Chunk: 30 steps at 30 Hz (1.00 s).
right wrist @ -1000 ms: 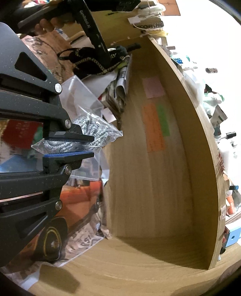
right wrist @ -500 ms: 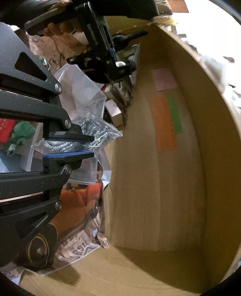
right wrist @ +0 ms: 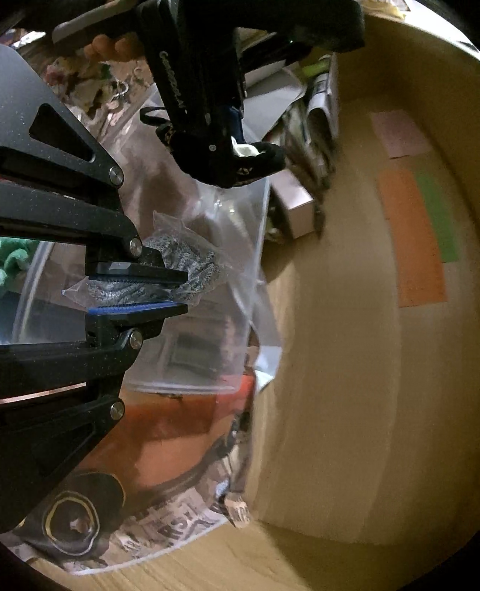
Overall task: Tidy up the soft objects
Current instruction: 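Lift both items and release them into the clear plastic box with both tools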
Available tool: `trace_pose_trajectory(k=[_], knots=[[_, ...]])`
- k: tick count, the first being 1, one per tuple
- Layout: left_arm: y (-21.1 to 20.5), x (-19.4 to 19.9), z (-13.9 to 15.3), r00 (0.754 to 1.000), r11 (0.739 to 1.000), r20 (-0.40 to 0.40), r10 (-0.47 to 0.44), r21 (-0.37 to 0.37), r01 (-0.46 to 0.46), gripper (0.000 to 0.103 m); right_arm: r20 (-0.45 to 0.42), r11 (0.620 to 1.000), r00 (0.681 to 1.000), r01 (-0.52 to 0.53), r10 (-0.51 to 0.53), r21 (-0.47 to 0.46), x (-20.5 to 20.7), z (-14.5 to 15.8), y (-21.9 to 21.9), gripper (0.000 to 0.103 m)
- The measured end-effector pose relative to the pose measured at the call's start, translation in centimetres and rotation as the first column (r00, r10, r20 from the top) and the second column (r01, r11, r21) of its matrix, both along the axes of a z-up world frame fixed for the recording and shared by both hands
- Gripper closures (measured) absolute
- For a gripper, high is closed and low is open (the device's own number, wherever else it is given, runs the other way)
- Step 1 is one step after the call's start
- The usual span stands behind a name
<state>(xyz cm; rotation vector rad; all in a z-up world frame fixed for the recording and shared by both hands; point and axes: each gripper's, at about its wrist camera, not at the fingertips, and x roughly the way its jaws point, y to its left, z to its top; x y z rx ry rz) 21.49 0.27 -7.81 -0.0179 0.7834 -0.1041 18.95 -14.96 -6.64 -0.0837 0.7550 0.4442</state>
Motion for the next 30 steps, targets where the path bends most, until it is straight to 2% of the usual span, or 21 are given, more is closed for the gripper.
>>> trace_pose_trajectory(k=[3,5,9,11,16,23,25,30], knots=[[-0.6,0.4,-0.6,1.0,1.0,-0.024,-0.006,0.011,0.006,0.073,-0.026,1.0,1.0,-0.004,0.004,-0.014,0.4,-0.7,0.2,0.094],[-0.7,0.6,-0.8,0.999,1.0,-0.036,-0.009,0.019,0.01,0.068,-0.038,1.0,0.999,-0.011,0.01,-0.019,0.5,-1.0,0.5,0.094],[-0.9,0.6,-0.8,0.999,1.0,-0.038,-0.017,0.022,0.018,0.05,-0.047,0.999,0.999,-0.021,0.019,-0.039,0.6,-1.3,0.9,0.093],[-1.1,0.2,-0.4,0.999,0.999,-0.025,-0.023,0.026,0.023,0.048,-0.049,0.999,0.998,-0.025,0.024,-0.036,0.5,-1.2,0.9,0.092],[-0.9,-1.6,1.7,0.999,0.999,0.028,-0.032,0.02,0.032,0.042,-0.009,1.0,1.0,-0.009,0.008,-0.021,0.0,-0.1,0.4,0.066],[0.3,-5.5,5.4,0.987,1.0,0.158,-0.011,0.012,0.01,0.025,0.11,1.0,0.994,0.001,-0.004,0.021,-2.7,3.4,-0.9,0.052],[0.7,-6.5,6.0,0.983,1.0,0.185,-0.002,0.011,0.0,0.017,0.138,0.999,0.99,-0.006,0.0,0.041,-3.7,4.3,-1.2,0.048],[1.9,-9.6,7.0,0.974,1.0,0.225,0.018,0.017,-0.022,0.009,0.19,0.997,0.982,-0.03,0.017,0.067,-6.1,5.8,-1.3,0.041]])
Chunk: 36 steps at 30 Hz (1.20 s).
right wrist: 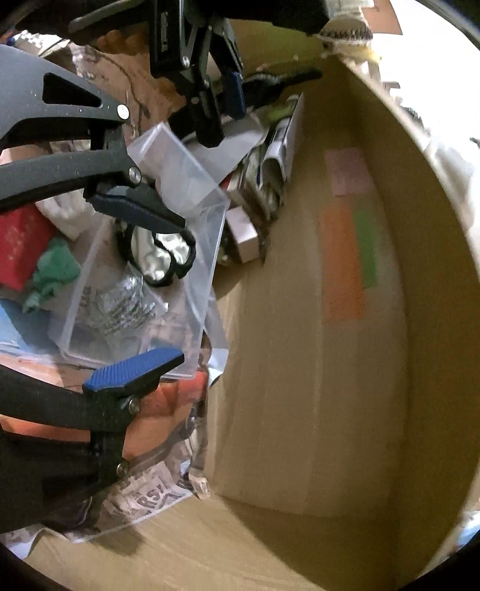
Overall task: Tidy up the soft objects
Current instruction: 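Lift both items and release them into the clear plastic box with both tools, then grasp the floral cloth with the left tool while the right tool grasps the white cloth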
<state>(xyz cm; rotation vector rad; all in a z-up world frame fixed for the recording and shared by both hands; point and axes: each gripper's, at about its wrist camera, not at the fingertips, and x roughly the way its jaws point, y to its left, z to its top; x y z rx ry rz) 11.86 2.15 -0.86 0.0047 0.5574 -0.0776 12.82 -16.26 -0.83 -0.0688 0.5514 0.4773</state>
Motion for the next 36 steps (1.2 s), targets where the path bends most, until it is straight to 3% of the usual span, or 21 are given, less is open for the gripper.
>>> trace_pose_trajectory(k=[7,20,24,29,36], knots=[[1.5,-3.0,-1.9,0.999,1.0,-0.044,0.029,-0.003,-0.029,0.006,0.005,0.999,0.999,-0.037,0.037,0.023,-2.7,0.1,0.3,0.038],[2.5,-5.9,-8.1,0.978,0.999,-0.204,0.04,-0.02,-0.045,0.007,-0.146,0.993,0.983,-0.115,0.113,-0.007,-4.0,-4.1,2.5,0.038],[2.5,-6.4,-9.1,0.974,0.999,-0.227,0.026,-0.033,-0.034,0.023,-0.174,0.989,0.975,-0.145,0.138,-0.029,-3.8,-5.0,3.4,0.038],[2.6,-6.6,-10.1,0.968,0.998,-0.251,0.004,-0.062,-0.02,0.034,-0.222,0.984,0.963,-0.168,0.152,-0.057,-2.7,-5.9,4.2,0.044],[2.9,-6.4,-11.9,0.951,0.994,-0.307,-0.027,-0.108,-0.007,0.066,-0.291,0.976,0.94,-0.208,0.18,-0.067,-1.4,-7.1,5.2,0.062]])
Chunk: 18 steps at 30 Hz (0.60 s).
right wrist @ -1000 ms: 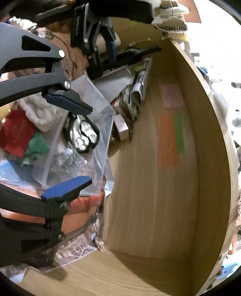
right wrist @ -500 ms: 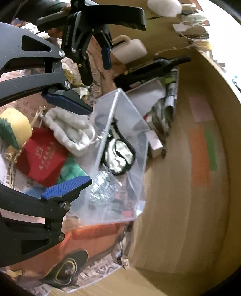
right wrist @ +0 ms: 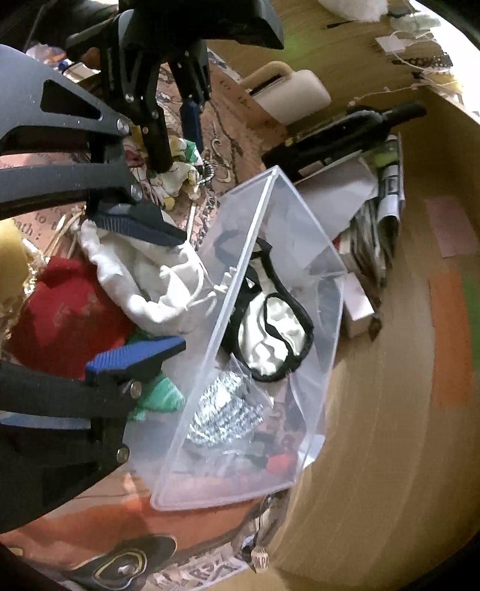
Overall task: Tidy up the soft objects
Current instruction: 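Grasp the floral cloth with the left tool while the right tool grasps the white cloth, then carry both cloths over the clear box and open both tools to drop them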
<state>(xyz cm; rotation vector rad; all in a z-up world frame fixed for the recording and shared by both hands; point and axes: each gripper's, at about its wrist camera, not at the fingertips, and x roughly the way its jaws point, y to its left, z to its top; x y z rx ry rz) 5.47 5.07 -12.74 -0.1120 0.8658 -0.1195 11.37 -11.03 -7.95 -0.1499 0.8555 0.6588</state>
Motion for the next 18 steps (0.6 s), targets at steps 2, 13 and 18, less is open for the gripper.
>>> trace_pose_trajectory(k=[2,13,18], knots=[[0.1,0.1,-0.4,1.0,1.0,-0.011,0.0,-0.009,0.0,0.07,-0.004,1.0,1.0,-0.009,0.009,-0.005,0.0,-0.1,0.2,0.068],[0.2,-0.9,1.7,0.997,1.0,0.073,0.008,0.021,-0.01,0.092,0.044,1.0,0.999,-0.004,0.003,0.014,-0.5,0.5,0.0,0.091],[0.6,-1.1,3.4,0.991,1.0,0.129,0.014,0.022,-0.017,0.092,0.102,0.998,0.995,0.003,-0.009,0.057,-1.3,2.4,-0.5,0.092]])
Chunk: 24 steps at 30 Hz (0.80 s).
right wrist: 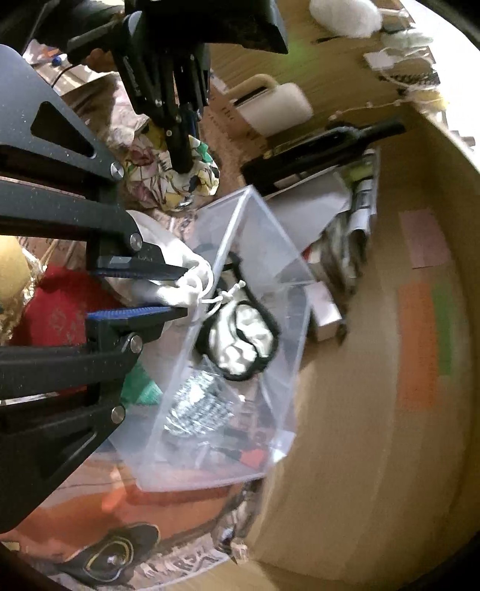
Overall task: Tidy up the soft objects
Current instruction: 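Carry both cloths over the clear box and open both tools to drop them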
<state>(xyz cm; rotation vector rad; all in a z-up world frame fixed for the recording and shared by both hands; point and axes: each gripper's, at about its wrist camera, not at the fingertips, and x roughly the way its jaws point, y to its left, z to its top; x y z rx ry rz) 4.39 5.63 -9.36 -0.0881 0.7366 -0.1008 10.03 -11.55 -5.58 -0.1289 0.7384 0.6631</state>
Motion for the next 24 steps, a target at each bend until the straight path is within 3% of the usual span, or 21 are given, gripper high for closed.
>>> trace_pose_trajectory(k=[14,24], knots=[[-0.6,1.6,5.7,0.985,1.0,0.17,0.006,0.005,-0.007,0.092,0.158,0.989,0.982,0.088,-0.107,0.122,-0.1,5.3,-2.7,0.092],[-1.4,5.3,6.8,0.983,0.999,0.184,0.004,0.03,-0.01,0.092,0.197,0.971,0.957,0.185,-0.213,0.15,3.0,6.2,-4.1,0.092]])
